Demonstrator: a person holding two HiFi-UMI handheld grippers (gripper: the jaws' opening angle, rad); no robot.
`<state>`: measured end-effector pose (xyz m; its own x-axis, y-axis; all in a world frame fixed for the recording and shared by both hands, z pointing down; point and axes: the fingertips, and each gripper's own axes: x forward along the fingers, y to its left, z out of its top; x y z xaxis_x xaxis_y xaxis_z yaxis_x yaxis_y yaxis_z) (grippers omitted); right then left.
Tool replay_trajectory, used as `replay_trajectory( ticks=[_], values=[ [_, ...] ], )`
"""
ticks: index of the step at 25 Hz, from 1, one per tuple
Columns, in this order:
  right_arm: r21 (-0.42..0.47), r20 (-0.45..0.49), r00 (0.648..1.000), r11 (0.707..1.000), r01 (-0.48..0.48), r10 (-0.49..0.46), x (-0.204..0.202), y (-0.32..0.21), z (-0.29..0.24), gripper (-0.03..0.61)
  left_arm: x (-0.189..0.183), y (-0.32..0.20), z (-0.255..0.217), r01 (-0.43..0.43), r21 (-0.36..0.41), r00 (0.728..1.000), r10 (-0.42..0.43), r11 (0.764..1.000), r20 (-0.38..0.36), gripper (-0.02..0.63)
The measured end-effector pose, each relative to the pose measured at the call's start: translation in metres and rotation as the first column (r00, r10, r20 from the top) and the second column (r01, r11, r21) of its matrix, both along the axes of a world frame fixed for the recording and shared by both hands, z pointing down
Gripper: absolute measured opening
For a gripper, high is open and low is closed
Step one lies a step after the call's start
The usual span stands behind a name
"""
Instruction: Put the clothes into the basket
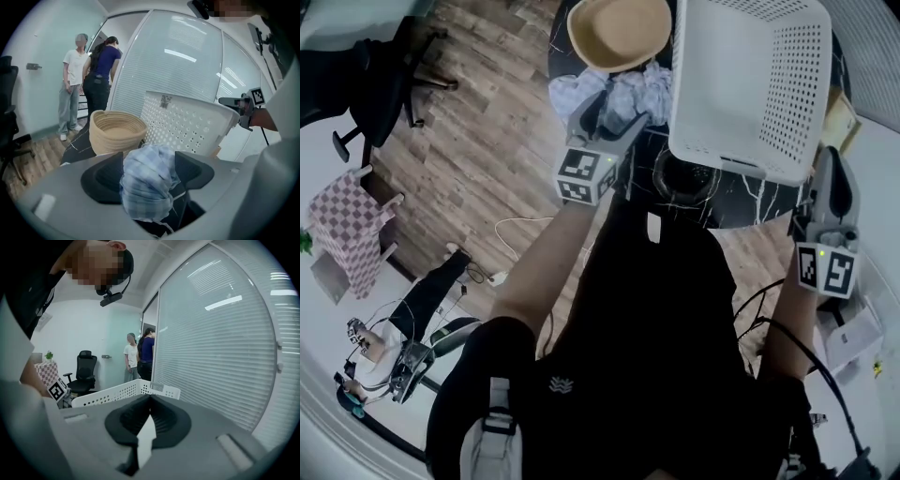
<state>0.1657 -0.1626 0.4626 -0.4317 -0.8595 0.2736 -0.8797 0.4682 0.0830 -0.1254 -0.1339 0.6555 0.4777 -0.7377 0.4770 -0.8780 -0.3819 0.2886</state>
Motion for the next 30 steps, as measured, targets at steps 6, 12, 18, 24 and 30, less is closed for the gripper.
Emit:
replay_trajectory(
  ticks=[6,12,18,24,30],
  values=[
    [-0.002,-0.001,1.0,1.0,-0.007,0.007,0.007,0.001,0.0,0.002,0.005,0.0,0.018,-0.008,-0.079,0.999,0.011,0.997,0.044,0.2],
    [0.008,0.014,1.0,1.0,-0.015,0.014,0.011,0.003,-0.006,0.002,0.007,0.0,0.017,-0.032,-0.119,0.999,0.035,0.992,0.025,0.088],
    [0.029,0.03,0.999,0.999,-0.015,0.014,0.012,0.006,-0.02,0.002,0.003,0.009,-0.004,-0.018,-0.088,1.0,0.019,0.996,0.017,0.04],
    [0.055,0.047,0.999,0.998,-0.007,0.005,0.006,0.008,-0.038,0.002,-0.016,0.018,-0.043,0.016,-0.029,0.999,-0.015,0.999,0.033,0.035],
    [0.098,0.072,0.997,0.995,0.019,-0.026,-0.004,0.015,-0.059,0.002,-0.021,0.025,-0.081,0.035,0.032,0.999,-0.036,0.999,0.041,0.034]
  ],
)
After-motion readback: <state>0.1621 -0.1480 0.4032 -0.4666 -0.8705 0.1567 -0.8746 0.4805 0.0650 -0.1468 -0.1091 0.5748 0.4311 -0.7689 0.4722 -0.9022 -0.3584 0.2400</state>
